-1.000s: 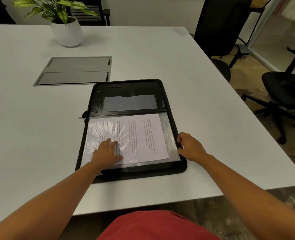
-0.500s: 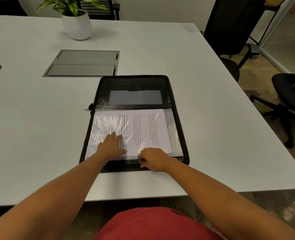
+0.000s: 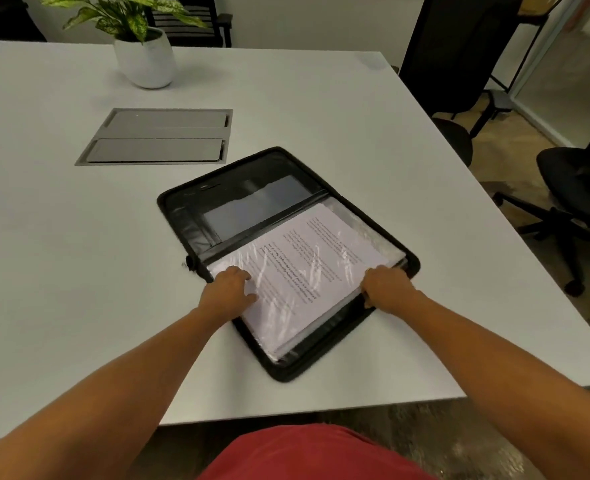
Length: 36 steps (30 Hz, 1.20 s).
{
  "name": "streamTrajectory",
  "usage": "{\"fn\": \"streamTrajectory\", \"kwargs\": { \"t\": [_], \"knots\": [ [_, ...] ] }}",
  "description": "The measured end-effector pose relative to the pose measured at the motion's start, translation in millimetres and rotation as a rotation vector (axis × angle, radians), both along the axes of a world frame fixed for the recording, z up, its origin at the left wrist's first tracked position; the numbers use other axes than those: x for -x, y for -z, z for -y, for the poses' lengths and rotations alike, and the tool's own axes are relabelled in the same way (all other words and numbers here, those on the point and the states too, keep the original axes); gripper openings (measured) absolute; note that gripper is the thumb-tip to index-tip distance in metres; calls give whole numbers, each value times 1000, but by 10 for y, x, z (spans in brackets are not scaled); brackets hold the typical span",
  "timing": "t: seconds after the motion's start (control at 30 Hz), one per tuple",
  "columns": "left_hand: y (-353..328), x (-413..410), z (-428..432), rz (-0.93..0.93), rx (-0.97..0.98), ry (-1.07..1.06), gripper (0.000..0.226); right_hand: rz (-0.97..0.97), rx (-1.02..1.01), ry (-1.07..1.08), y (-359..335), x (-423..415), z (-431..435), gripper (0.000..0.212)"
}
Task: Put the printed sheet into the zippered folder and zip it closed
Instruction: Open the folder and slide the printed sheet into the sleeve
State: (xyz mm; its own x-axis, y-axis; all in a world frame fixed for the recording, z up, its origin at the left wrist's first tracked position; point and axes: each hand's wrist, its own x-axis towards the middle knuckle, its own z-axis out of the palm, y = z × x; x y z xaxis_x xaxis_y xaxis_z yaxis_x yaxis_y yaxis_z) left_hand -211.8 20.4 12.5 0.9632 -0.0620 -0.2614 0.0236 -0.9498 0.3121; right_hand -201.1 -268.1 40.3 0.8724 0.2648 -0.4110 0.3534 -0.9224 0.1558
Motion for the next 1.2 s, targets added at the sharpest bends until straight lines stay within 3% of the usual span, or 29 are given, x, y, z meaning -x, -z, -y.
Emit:
{"fn": "streamTrajectory", "kwargs": {
  "t": [0.07, 0.17, 0.4, 0.57, 0.8, 0.87, 0.97, 1.07, 1.2],
  "knots": [
    [3, -78, 21, 12, -4, -1, 52, 138, 29, 130, 15, 26, 135, 20],
    [-10, -206, 34, 16, -35, 8, 53, 150, -76, 264, 70, 121, 184, 24],
    [-31, -601, -139, -59, -126, 72, 63, -190, -512, 622, 216, 254, -263, 26],
    [51, -627, -274, -161, -234, 113, 71, -252, -471, 703, 242, 207, -272, 32],
    [11, -439, -298, -47, -401, 288, 59, -236, -378, 707, 159, -56, -84, 32],
    [-36, -394, -272, 7, -344, 309, 54, -191, -400, 698, 121, -165, 35, 35],
    [-71, -283, -191, 76, -217, 281, 49, 28, -459, 584, 151, -291, 209, 37],
    [-41, -150, -97, 116, -117, 264, 47, 237, -604, 552, 177, -282, 344, 13],
    [-23, -168, -86, 188, 85, 82, 37, 192, -474, 623, 235, -213, 410, 22]
  ]
}}
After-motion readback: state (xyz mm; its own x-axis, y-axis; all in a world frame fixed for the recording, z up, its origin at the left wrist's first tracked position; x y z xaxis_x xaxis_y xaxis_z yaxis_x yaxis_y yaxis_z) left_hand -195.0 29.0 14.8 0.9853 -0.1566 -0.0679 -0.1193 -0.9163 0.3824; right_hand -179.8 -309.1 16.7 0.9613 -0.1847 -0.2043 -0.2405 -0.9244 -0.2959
